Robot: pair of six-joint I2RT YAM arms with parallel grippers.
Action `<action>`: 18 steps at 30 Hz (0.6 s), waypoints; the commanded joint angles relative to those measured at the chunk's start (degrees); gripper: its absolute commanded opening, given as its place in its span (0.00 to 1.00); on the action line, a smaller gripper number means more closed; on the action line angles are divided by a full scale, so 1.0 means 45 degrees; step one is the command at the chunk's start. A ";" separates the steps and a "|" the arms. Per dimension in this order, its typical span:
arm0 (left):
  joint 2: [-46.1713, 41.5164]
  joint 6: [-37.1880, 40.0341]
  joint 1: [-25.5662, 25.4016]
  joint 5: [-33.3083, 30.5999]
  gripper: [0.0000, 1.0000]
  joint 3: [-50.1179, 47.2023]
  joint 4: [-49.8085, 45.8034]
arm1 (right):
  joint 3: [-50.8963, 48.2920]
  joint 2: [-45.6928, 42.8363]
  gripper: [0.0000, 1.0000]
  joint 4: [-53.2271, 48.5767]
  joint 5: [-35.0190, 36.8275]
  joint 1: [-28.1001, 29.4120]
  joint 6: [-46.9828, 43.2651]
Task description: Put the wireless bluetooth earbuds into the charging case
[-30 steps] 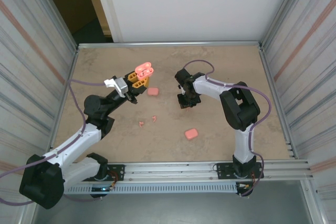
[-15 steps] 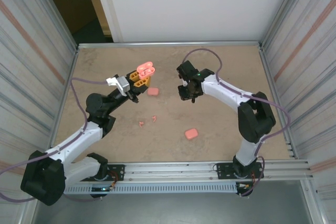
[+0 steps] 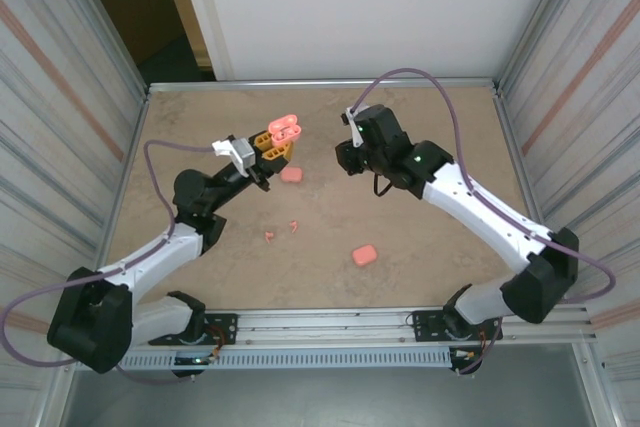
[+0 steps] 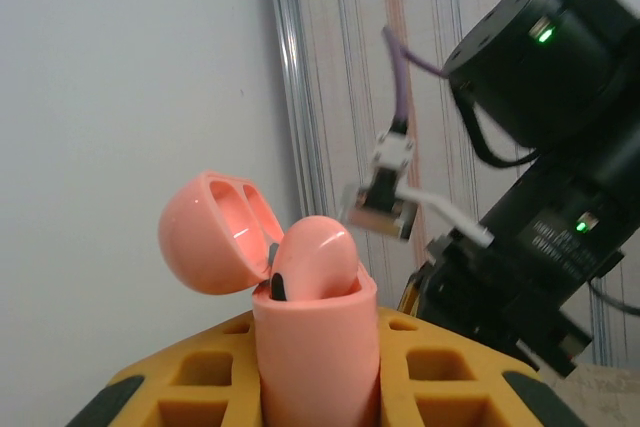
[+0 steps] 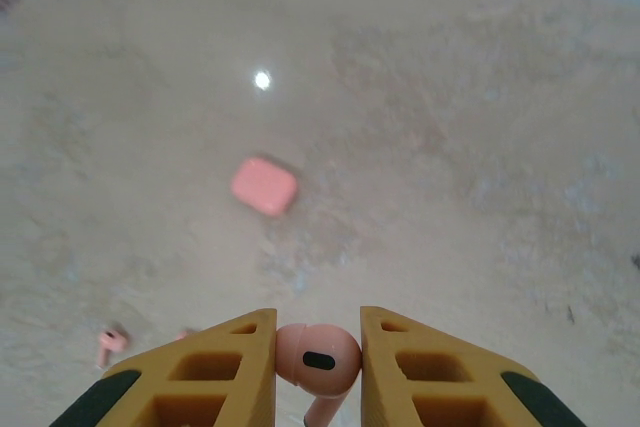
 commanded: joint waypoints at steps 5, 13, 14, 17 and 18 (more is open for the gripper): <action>0.0526 -0.0310 -0.0032 0.0117 0.00 0.0669 0.0732 | -0.0276 -0.1472 0.23 0.2205 -0.0132 0.0526 -0.0928; 0.1039 -0.0381 -0.0149 0.0338 0.00 0.0968 0.0751 | 0.0541 -0.1644 0.22 0.3099 -0.0295 0.1143 -0.1724; 0.1087 -0.0393 -0.0160 0.0363 0.00 0.1002 0.0768 | 0.0691 -0.1579 0.22 0.3134 -0.0300 0.1257 -0.1833; 0.1160 -0.0478 -0.0170 0.0380 0.00 0.1019 0.0828 | 0.1218 -0.1304 0.22 0.3249 -0.0297 0.1530 -0.2176; 0.1170 -0.0529 -0.0177 0.0380 0.00 0.1019 0.0881 | 0.1366 -0.1214 0.22 0.3297 -0.0282 0.1593 -0.2270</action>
